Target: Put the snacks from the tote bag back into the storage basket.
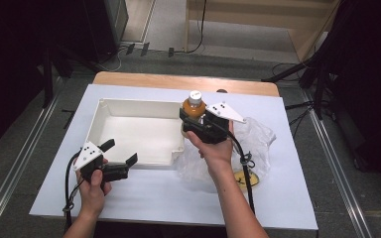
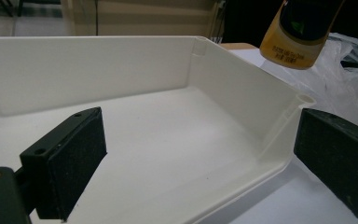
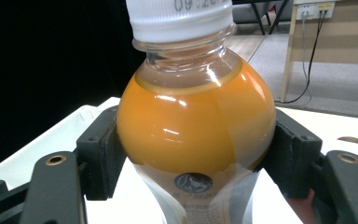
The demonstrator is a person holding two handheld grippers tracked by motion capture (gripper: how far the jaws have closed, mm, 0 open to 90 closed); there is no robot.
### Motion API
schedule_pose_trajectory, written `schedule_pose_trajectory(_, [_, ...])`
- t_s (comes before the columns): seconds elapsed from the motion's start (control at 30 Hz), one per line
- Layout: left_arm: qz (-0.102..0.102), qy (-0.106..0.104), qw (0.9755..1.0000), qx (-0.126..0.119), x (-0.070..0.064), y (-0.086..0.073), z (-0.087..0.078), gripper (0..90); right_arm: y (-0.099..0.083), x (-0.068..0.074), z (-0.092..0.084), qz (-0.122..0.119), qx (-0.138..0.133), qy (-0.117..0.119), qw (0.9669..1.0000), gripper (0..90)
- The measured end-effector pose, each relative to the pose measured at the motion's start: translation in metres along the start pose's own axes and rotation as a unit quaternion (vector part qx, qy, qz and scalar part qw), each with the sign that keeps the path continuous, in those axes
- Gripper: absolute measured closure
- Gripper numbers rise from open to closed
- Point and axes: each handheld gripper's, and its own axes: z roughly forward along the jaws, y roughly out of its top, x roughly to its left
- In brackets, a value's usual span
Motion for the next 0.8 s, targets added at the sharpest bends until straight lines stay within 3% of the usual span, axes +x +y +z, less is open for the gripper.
schedule_pose_trajectory(0.8, [-0.003, 0.002, 1.0000, 0.002, 0.002, -0.001, 0.000, 2.3, -0.002, 0.021, 0.030, -0.016, 0.011, 0.024, 0.9995, 30.8])
